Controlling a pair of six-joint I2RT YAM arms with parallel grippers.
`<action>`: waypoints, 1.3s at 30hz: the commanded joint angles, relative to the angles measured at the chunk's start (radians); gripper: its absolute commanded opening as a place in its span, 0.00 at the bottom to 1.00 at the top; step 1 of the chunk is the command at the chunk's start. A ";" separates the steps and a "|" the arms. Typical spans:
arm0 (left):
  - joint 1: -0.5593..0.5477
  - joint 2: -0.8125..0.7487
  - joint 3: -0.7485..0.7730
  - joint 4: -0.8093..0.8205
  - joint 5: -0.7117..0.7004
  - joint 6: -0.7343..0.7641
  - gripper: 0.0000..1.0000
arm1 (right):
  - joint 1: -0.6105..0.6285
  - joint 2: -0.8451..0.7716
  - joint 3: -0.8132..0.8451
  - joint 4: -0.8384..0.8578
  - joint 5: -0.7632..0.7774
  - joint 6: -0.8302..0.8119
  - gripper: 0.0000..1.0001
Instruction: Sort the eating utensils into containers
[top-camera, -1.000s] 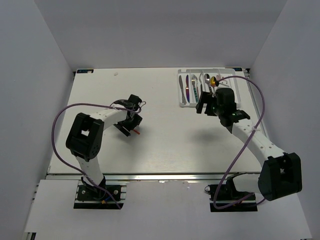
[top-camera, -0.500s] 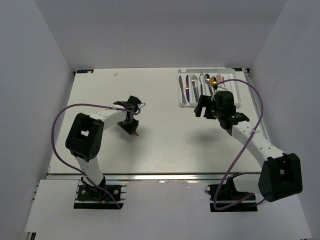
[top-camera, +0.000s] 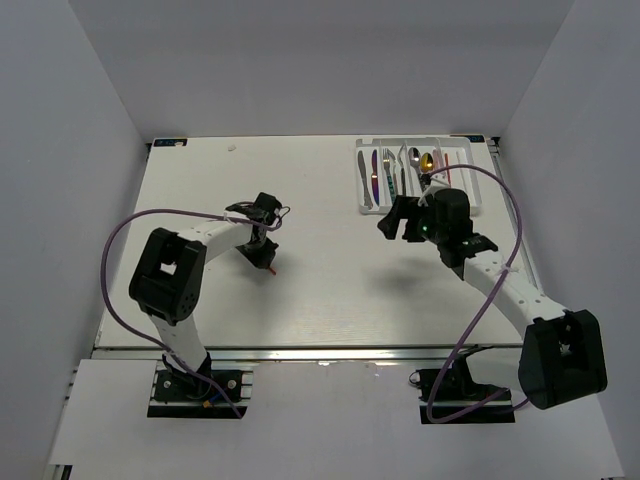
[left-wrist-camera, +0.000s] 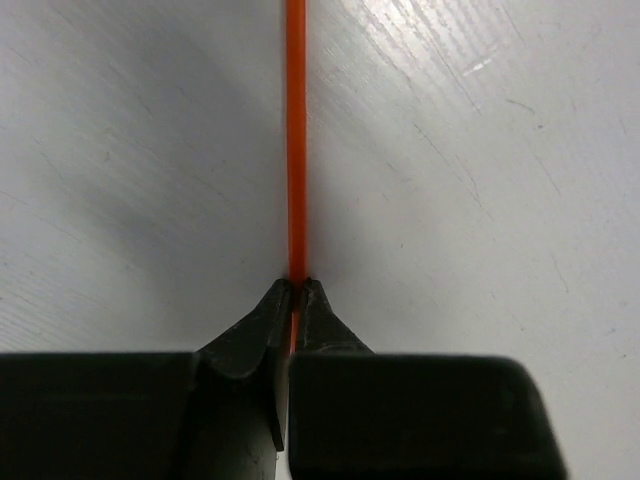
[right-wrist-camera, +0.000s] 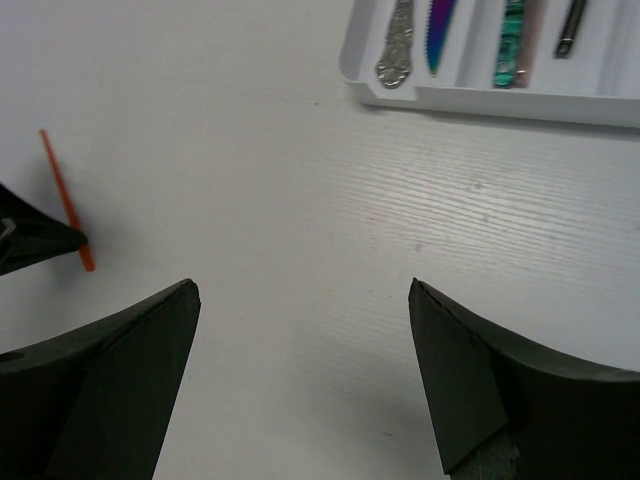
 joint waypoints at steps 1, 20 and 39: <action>-0.030 0.020 -0.090 0.035 0.019 0.071 0.00 | 0.000 -0.015 -0.050 0.186 -0.218 0.045 0.89; -0.250 -0.363 -0.296 0.674 0.362 0.331 0.00 | 0.210 0.246 -0.054 0.529 -0.237 0.521 0.87; -0.291 -0.403 -0.307 0.831 0.481 0.399 0.00 | 0.273 0.250 -0.010 0.495 -0.175 0.504 0.31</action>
